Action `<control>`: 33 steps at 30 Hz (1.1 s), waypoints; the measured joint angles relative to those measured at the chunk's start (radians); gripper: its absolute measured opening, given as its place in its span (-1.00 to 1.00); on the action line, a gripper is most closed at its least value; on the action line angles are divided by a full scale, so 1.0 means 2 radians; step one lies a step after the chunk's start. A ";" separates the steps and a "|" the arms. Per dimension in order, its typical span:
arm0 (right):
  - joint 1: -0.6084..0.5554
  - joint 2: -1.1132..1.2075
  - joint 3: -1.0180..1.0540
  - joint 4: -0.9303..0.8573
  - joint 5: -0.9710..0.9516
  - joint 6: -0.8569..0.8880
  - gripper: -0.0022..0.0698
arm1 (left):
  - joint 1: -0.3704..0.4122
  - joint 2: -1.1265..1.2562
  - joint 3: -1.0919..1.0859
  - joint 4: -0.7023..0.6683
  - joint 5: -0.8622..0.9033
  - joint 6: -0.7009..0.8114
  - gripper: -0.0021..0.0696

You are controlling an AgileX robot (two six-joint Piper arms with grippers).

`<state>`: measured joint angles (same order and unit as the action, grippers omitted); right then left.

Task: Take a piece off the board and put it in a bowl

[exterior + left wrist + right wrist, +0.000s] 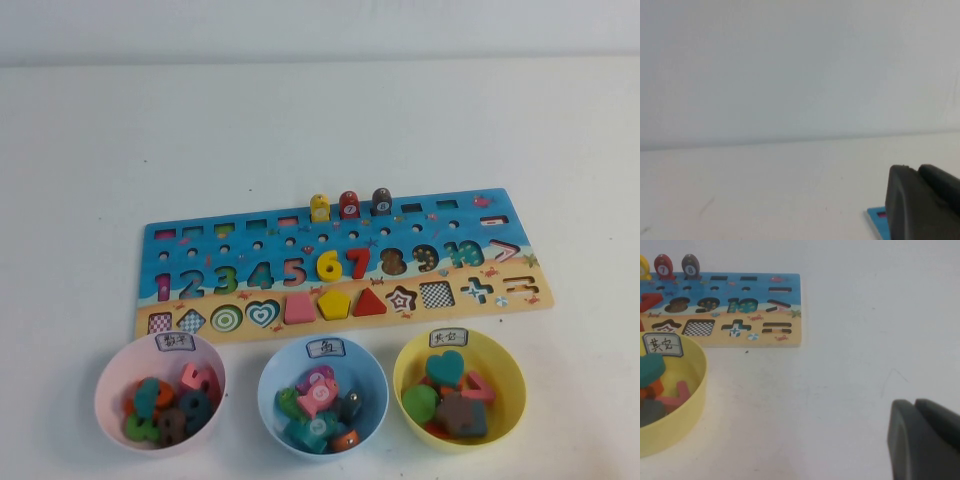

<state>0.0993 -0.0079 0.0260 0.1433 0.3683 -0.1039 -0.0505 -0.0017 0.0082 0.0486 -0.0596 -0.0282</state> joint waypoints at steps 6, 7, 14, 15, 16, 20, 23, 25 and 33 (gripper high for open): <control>0.000 0.000 0.000 0.000 0.000 0.000 -0.99 | -0.017 -0.004 0.008 0.027 0.058 -0.033 -0.94; 0.000 0.000 0.000 0.000 0.000 0.000 -0.99 | -0.024 -0.004 0.008 0.029 0.072 -0.034 -0.94; 0.000 0.000 0.000 0.000 0.000 0.000 -0.99 | -0.034 -0.004 0.009 0.032 0.147 -0.035 -0.94; 0.000 0.000 0.000 0.000 0.000 0.000 -0.99 | -0.034 -0.004 0.009 0.033 0.158 -0.035 -0.94; 0.000 0.000 0.000 0.000 0.000 0.000 -0.99 | -0.034 -0.004 0.009 0.035 0.175 -0.035 -0.94; 0.000 0.000 0.000 0.000 0.000 0.000 -0.99 | -0.034 -0.004 0.009 0.038 0.213 -0.035 -0.94; 0.000 0.000 0.000 0.000 0.000 0.000 -0.99 | -0.034 -0.004 0.009 0.039 0.216 -0.035 -0.94; 0.000 0.000 0.000 0.000 0.000 0.000 -0.99 | -0.034 -0.004 0.009 0.039 0.216 -0.035 -0.94; 0.000 -0.001 0.000 0.000 0.000 0.000 -0.99 | -0.034 -0.004 0.009 0.039 0.216 -0.035 -0.94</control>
<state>0.0993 -0.0101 0.0260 0.1433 0.3683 -0.1039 -0.1187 -0.0100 0.0259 0.1266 0.3729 -0.0978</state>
